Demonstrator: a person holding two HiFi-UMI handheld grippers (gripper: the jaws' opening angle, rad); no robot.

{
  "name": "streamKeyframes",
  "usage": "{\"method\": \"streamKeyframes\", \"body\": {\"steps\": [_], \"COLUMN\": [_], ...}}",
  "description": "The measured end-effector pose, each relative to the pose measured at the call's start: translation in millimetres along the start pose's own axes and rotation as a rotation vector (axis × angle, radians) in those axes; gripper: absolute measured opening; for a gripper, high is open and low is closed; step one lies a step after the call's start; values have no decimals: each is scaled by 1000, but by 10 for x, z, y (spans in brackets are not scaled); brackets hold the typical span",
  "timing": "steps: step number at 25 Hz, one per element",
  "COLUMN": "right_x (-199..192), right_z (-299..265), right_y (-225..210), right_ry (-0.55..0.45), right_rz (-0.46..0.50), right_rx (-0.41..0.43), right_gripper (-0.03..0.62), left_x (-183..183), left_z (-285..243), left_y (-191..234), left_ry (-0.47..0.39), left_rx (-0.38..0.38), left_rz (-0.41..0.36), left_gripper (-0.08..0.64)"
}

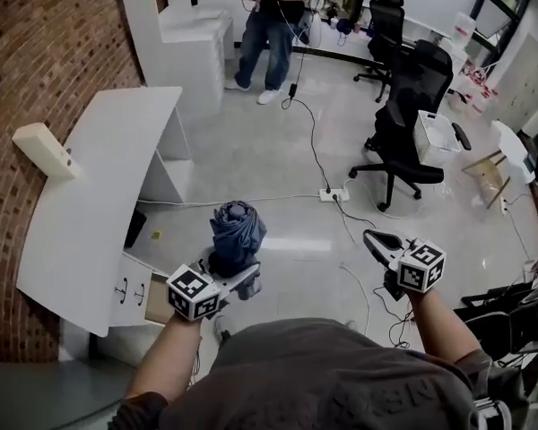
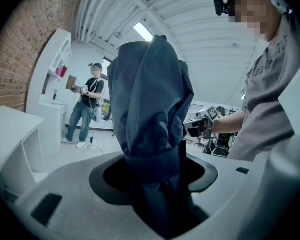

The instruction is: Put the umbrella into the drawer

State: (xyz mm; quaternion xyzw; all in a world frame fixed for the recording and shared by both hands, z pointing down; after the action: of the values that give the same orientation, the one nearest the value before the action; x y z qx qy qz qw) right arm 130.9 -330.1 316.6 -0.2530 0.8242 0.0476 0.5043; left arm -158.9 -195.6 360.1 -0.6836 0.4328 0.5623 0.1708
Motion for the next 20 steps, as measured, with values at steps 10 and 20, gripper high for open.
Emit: {"method": "streamKeyframes", "body": {"steps": [10, 20], "right_x": [-222, -535], "right_z": [-451, -1787], "right_y": [-468, -116], "right_ry": [109, 176], "right_rz": [142, 187], "right_rx": [185, 291], "right_gripper": [-6, -6], "left_x": [-904, -2035], "left_z": [-392, 287], "left_y": [-125, 699], "left_ry": [29, 162], "left_rx": [249, 443], "left_rz": [195, 340], "left_gripper": [252, 252]}}
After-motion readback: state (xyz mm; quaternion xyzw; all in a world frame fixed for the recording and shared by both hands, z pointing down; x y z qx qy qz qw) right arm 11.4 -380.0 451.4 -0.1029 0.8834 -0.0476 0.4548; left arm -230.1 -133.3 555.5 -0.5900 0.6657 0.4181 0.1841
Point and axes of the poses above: the fingertips, and each gripper's own axes: z backward along the fingers, y to its left, x out of its top, the point moved 4 cm from there along z, backward along the fingers, and after that the axes turned 5 degrees about y, right-handed, at the moved point
